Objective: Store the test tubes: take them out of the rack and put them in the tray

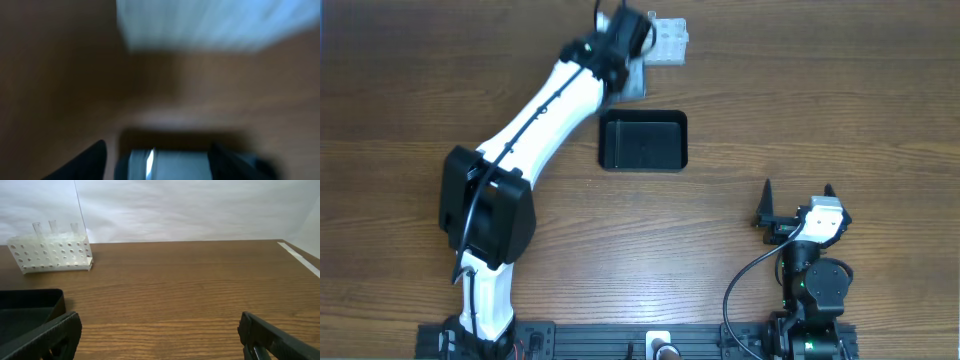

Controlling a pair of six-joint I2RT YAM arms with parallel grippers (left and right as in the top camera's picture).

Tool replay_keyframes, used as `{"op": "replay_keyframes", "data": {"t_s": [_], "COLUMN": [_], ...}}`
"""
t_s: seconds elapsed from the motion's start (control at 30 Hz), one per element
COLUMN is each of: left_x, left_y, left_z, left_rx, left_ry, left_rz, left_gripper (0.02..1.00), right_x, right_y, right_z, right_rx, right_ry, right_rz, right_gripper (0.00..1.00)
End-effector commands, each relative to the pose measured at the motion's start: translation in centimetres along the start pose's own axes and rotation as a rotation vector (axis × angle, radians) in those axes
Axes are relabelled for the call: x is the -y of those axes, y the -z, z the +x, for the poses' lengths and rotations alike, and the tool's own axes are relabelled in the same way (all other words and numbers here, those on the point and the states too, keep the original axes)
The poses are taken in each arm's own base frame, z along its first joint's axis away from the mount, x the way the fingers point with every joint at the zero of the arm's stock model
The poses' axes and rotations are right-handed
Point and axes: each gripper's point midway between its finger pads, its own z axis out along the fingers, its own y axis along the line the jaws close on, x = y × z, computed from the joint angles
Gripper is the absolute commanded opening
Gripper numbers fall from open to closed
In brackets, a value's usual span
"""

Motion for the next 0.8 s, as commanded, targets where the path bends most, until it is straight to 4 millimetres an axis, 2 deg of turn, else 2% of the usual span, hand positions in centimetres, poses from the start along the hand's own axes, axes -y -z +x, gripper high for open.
{"op": "replay_keyframes", "data": {"t_s": [0.03,0.13,0.3,0.57,0.8], "left_x": [1.7,2.6,3.8,4.6,3.4], "left_y": [6.0,6.3,4.0,-1.6,-4.3], "left_z": [-7.5,-9.3,-10.5,-10.4,-10.4], "left_rx": [0.256,0.304,0.317,0.293,0.281], "left_ry": [0.035,0.02,-0.004,-0.026,-0.011], "left_rz": [-0.002,0.0,-0.003,-0.025,-0.041], "left_gripper": [0.682,0.684,0.684,0.687,0.678], "right_x": [0.1,0.1,0.1,0.1,0.1], "right_y": [0.0,0.0,0.0,0.0,0.0], "right_z": [0.2,0.2,0.2,0.2,0.2], "right_rx": [-0.001,-0.001,-0.001,-0.001,-0.001], "right_ry": [-0.003,-0.003,-0.003,-0.003,-0.003], "right_rz": [0.003,0.003,0.003,0.003,0.003], "right_gripper": [0.991,0.993,0.991,0.991,0.993]}}
